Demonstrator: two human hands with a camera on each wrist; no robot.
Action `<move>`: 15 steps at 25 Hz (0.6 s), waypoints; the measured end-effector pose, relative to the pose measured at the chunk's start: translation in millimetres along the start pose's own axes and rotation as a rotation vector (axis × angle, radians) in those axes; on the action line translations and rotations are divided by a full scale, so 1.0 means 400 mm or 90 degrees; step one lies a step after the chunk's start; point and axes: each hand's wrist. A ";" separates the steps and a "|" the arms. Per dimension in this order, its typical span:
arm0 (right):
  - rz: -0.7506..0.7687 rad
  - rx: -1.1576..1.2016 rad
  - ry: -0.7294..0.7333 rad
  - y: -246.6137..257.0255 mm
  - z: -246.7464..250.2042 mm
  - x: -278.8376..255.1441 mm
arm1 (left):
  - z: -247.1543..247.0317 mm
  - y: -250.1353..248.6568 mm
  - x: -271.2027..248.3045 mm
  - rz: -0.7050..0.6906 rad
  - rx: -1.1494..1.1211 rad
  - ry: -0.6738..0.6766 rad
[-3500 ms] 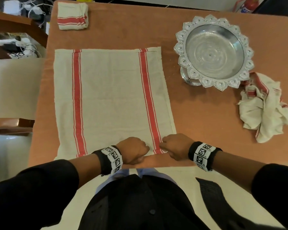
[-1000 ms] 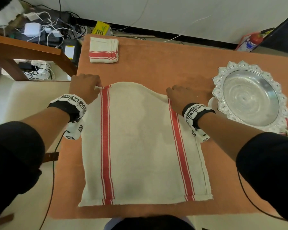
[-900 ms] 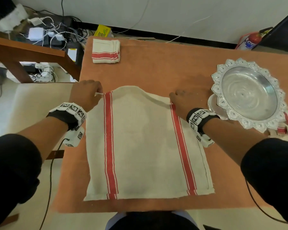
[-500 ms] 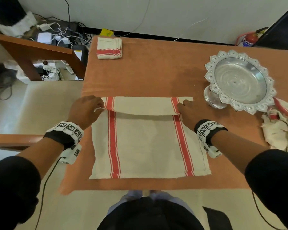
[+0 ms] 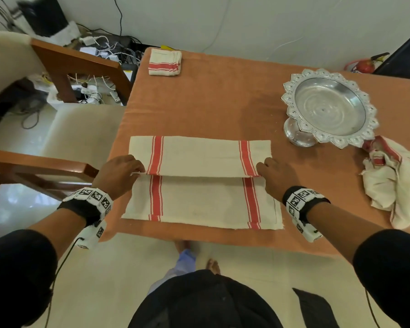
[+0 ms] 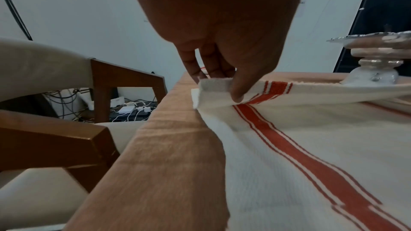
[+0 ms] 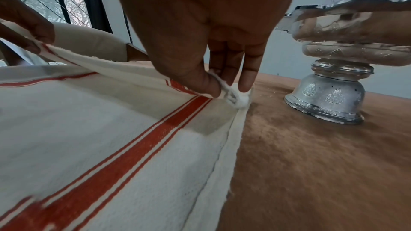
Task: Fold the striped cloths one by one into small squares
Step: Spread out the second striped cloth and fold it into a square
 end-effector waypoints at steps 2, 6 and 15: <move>-0.001 0.014 -0.002 -0.003 -0.008 -0.038 | -0.001 -0.018 -0.047 0.036 0.025 0.008; 0.014 0.029 0.002 -0.007 -0.026 -0.104 | -0.012 -0.045 -0.132 0.106 0.042 0.005; 0.048 0.021 0.038 -0.007 -0.066 -0.215 | -0.047 -0.085 -0.231 0.189 0.014 0.017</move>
Point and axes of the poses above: each hand's wrist, its own x-axis towards the middle knuckle, its own z-axis out of the back of the hand, y = z × x, and after that the axes turned 6 degrees about -y, right-handed
